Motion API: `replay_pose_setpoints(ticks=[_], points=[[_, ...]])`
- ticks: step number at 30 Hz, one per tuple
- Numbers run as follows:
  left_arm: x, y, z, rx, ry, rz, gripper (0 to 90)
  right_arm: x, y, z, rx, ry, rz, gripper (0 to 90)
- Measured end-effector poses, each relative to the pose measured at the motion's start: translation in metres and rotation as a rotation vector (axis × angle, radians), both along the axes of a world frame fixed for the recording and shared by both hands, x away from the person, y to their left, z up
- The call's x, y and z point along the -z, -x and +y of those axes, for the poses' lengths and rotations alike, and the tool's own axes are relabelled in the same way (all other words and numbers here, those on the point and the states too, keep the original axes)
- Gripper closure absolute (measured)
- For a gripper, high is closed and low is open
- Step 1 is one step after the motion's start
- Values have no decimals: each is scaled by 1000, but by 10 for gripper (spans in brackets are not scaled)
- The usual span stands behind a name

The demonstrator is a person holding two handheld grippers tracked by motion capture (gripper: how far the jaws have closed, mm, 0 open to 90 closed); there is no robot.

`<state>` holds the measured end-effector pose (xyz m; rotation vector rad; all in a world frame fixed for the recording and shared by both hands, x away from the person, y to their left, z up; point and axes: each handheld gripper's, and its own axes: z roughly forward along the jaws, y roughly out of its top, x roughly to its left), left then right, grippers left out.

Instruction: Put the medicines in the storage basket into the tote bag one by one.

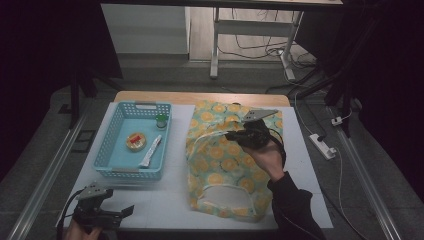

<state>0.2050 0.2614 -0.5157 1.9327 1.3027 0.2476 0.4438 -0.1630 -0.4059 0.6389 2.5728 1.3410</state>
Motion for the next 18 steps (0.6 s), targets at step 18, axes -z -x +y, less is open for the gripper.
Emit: replay_pose_setpoints(ticks=[18], points=[[-10, -9, 8, 29, 67, -21, 0, 4, -1, 2, -9, 7, 5, 900]])
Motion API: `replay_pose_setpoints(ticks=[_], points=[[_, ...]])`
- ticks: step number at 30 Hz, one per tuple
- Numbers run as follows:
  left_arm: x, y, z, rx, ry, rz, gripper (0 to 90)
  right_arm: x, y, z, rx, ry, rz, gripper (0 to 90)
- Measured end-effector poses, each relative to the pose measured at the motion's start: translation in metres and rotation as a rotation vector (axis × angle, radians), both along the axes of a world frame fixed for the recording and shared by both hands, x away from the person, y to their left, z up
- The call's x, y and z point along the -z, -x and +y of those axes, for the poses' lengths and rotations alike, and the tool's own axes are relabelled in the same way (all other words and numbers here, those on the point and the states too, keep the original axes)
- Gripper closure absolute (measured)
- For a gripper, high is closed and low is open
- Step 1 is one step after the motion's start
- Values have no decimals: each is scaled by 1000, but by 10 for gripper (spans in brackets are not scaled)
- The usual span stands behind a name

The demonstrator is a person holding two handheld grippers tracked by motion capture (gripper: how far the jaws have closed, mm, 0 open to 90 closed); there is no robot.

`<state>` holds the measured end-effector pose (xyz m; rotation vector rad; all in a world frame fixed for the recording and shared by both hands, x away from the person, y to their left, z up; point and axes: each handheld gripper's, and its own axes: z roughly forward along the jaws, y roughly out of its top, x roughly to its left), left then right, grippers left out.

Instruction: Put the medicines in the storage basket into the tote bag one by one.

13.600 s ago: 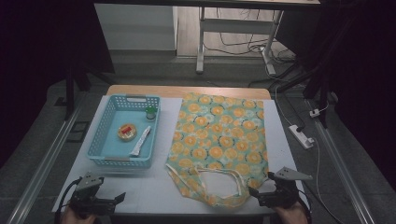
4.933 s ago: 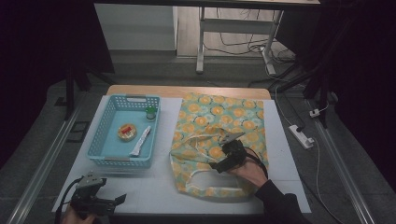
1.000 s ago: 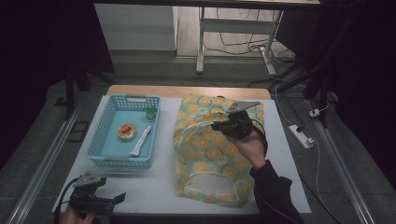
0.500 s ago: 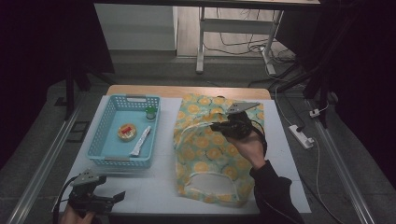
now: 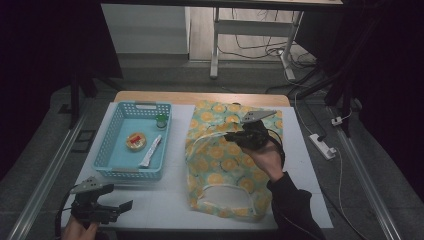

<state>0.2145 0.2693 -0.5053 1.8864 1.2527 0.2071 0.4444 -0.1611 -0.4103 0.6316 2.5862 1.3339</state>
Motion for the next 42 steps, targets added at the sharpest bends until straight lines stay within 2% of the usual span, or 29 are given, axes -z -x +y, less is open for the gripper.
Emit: replay_pose_setpoints(ticks=[10, 14, 19, 26, 35, 37, 42], points=[[-13, -6, 0, 43, 45, -18, 0, 1, -1, -1, 3, -7, 8, 900], [-16, -11, -1, 51, 30, -45, 0, 0, 0, 0, 0, -7, 6, 900], [-21, -16, -2, 44, 17, -58, 0, -1, 0, -1, -1, -19, 13, 900], [-21, -23, 0, 21, 49, -54, 0, -3, 1, -2, -2, -25, 11, 900], [-30, -39, -1, 11, 5, -58, 2, -5, 2, -3, 1, -27, 3, 900], [-30, -44, 0, 10, -1, -48, 2, -6, 2, -4, 3, -29, 4, 900], [-29, -52, 2, 5, -22, -58, 8, -6, 2, -4, 4, -31, 3, 900]])
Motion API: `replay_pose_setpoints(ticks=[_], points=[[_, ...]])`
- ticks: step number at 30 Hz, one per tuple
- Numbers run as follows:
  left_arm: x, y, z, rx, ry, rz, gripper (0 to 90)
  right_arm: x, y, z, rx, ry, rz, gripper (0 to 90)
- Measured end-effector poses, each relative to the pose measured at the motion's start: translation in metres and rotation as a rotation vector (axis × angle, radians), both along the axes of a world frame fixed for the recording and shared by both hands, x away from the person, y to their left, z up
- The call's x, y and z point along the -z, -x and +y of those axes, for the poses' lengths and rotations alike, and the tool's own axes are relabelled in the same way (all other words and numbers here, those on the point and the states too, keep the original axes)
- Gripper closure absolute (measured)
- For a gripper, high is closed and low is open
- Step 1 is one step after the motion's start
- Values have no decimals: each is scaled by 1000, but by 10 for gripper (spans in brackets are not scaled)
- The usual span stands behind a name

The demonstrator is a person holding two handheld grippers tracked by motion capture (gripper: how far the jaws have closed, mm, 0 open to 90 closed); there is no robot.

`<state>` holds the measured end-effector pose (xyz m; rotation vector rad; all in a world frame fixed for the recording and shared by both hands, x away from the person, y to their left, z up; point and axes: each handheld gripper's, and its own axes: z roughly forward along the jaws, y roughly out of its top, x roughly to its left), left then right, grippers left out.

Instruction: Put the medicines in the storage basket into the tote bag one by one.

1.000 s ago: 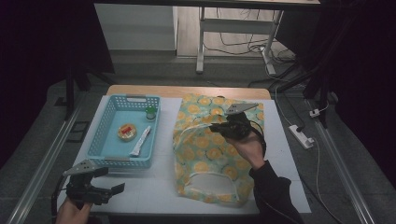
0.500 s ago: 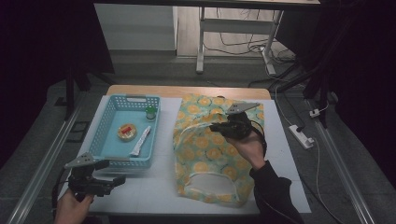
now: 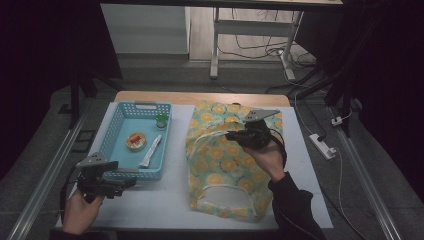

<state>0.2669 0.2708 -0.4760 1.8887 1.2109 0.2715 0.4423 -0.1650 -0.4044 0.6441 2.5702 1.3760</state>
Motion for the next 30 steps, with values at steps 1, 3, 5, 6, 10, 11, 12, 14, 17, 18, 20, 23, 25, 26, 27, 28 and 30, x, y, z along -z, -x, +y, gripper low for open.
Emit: replay_pose_setpoints(ticks=[1, 3, 5, 6, 10, 11, 12, 14, 17, 18, 20, 23, 25, 26, 27, 28, 30], points=[[0, -2, 1, -3, 2, 1, 8, 0, 0, 0, 0, -2, 1, 900], [1, -5, 2, -9, 11, 4, 8, 0, 0, 1, -3, -3, 1, 900], [1, -7, 3, -16, 12, 6, 8, 0, 1, 1, -6, -3, 2, 900], [1, -9, 4, -19, 11, 9, 7, 0, 1, 2, -6, -3, 2, 900], [1, -16, 7, -29, 10, 34, 0, 1, 1, 2, -6, 0, 7, 900], [1, -18, 7, -30, 3, 36, 0, 1, 1, 2, -6, 1, 7, 900], [2, -20, 7, -31, -1, 37, 0, 1, 1, 2, -5, 1, 8, 900], [2, -23, 8, -31, 6, 41, 0, 1, 0, 2, -3, 0, 8, 900], [2, -27, 8, -36, -2, 36, 0, 2, 0, 2, -2, -3, 10, 900], [1, -28, 8, -35, -3, 35, 0, 2, 0, 2, -2, -4, 11, 900], [-1, -32, 8, -42, -11, 30, 0, 2, 0, 2, -1, -3, 13, 900], [-3, -36, 9, -52, -4, 32, 0, 2, 0, 2, -2, 0, 12, 900], [-3, -39, 9, -57, -6, 36, 0, 1, 0, 2, -1, -2, 11, 900], [-3, -41, 8, -57, -14, 38, 0, 1, 0, 1, -1, -5, 11, 900], [-4, -43, 8, -58, -23, 40, 0, 1, 0, 1, -1, -5, 12, 900], [-4, -45, 8, -57, -30, 41, 0, 1, 0, 1, 0, -5, 13, 900], [-5, -48, 7, -59, -37, 42, 0, 2, 0, 2, -2, -3, 13, 900]])
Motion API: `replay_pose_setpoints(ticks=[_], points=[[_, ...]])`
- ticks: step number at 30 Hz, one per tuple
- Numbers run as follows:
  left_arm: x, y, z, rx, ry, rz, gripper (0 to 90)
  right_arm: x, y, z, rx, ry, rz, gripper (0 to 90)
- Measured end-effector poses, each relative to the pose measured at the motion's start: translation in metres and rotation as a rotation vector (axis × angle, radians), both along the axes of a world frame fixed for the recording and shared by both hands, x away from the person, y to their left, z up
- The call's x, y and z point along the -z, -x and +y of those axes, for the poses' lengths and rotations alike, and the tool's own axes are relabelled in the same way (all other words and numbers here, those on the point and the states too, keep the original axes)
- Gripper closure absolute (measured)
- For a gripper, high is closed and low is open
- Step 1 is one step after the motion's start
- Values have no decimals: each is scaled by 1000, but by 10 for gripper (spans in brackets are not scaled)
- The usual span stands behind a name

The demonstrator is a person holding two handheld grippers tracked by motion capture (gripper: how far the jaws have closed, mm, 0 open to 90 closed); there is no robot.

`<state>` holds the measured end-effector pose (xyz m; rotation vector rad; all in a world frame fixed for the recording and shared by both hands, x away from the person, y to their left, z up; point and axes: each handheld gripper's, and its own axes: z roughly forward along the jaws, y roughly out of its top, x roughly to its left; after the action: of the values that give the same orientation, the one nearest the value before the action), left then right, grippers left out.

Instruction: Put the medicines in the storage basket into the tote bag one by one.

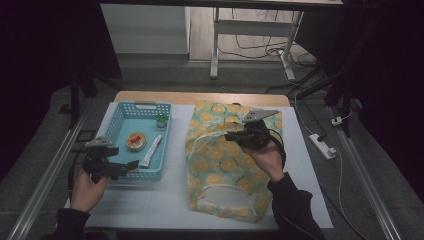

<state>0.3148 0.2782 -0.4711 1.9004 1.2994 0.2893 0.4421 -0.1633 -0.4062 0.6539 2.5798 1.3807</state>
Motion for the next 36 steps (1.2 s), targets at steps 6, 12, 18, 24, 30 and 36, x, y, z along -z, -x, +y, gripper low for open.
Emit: replay_pose_setpoints(ticks=[6, 12, 18, 24, 30, 36], points=[[-5, -16, -1, 6, -19, 17, 0, 2, 0, 2, -7, 4, 3, 900], [-8, -33, -4, -9, -51, 33, 0, 2, 0, 3, -9, 7, 1, 900], [-9, -52, 0, -15, -73, 51, 0, 0, 0, 1, -12, 2, -3, 900], [-9, -72, 1, -31, -82, 72, 0, 0, 0, 2, -13, 5, -3, 900], [-6, -90, 5, -24, -94, 95, 0, -1, 1, 1, -16, 1, -4, 900], [7, -109, 6, -28, -103, 131, 0, 0, 1, 2, -20, 4, -5, 900]])
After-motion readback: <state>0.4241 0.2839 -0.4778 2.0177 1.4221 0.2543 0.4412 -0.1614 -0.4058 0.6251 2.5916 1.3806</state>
